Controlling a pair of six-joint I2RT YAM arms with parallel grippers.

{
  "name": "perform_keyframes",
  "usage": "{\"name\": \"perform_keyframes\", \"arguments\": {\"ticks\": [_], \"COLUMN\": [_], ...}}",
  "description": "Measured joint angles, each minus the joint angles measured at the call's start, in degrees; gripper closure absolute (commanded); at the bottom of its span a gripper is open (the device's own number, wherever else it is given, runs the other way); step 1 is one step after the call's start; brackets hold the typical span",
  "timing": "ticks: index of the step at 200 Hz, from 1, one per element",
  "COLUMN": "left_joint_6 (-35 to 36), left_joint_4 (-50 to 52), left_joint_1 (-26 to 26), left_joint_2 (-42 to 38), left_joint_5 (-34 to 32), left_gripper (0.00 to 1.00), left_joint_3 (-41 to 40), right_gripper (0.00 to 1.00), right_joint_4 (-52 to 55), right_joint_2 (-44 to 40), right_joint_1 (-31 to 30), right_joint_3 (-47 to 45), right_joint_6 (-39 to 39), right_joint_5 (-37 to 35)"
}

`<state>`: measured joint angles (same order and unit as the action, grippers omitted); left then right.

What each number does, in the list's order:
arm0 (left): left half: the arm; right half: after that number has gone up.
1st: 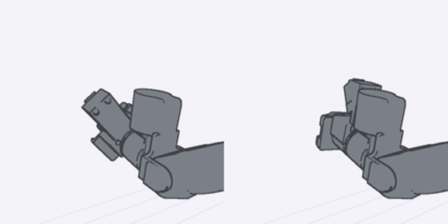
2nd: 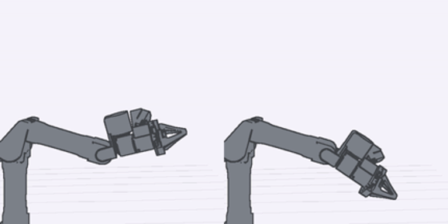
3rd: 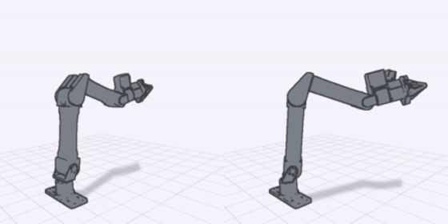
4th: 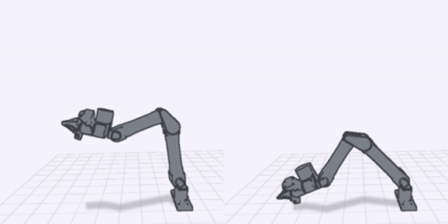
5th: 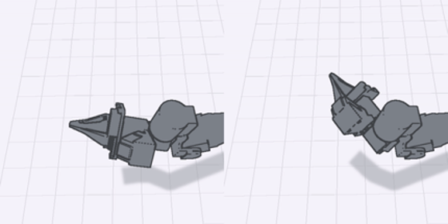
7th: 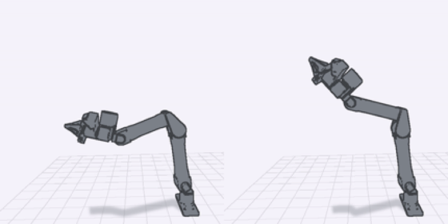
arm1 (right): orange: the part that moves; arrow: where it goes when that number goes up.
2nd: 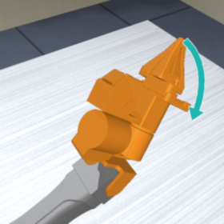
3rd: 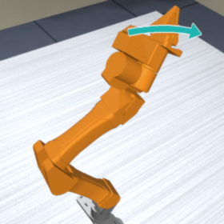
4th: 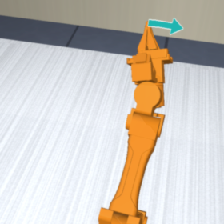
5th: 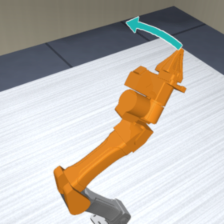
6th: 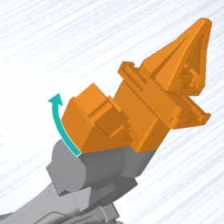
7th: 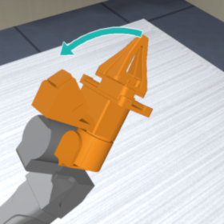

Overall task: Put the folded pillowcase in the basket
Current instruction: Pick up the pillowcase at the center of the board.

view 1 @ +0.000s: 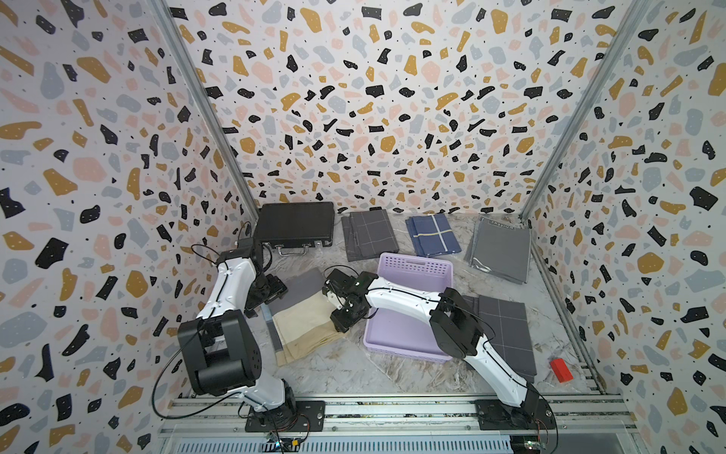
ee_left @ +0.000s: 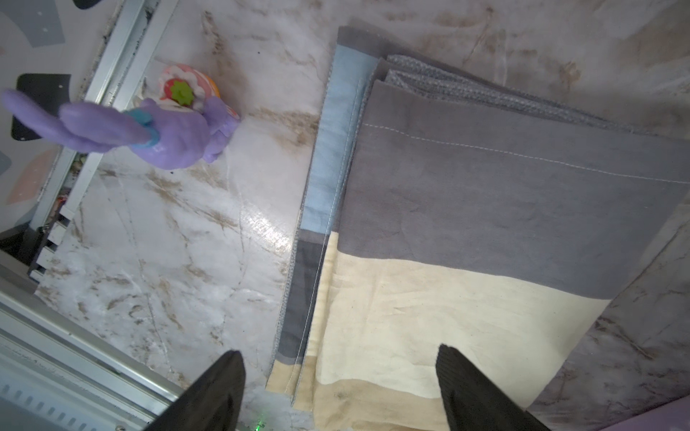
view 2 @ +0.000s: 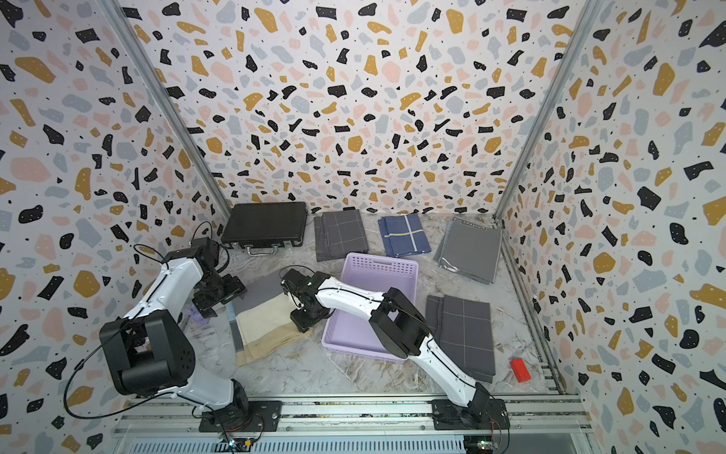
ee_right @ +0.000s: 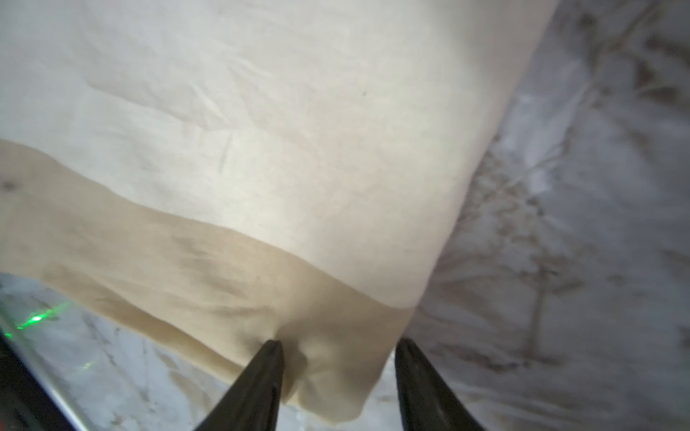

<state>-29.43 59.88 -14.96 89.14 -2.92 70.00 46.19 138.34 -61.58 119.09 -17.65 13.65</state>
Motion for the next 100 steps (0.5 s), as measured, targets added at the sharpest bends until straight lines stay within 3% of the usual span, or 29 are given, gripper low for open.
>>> {"name": "perform_keyframes", "arguments": {"ticks": [45,100], "left_joint_6": [-0.11,-0.11], "left_joint_4": [-0.07,-0.63], "left_joint_1": [0.00,0.00], "left_joint_2": [-0.02,0.59], "left_joint_5": [0.09,1.73], "left_gripper": [0.16,0.17], "left_joint_3": [0.00,0.00], "right_gripper": [1.00,1.00], "right_joint_4": [-0.02,-0.42], "right_joint_2": [0.00,-0.31], "right_joint_1": [-1.03,1.95], "right_joint_3": [-0.11,-1.01], "right_joint_6": [-1.77,-3.54], "right_joint_5": [1.27,-2.36]}}
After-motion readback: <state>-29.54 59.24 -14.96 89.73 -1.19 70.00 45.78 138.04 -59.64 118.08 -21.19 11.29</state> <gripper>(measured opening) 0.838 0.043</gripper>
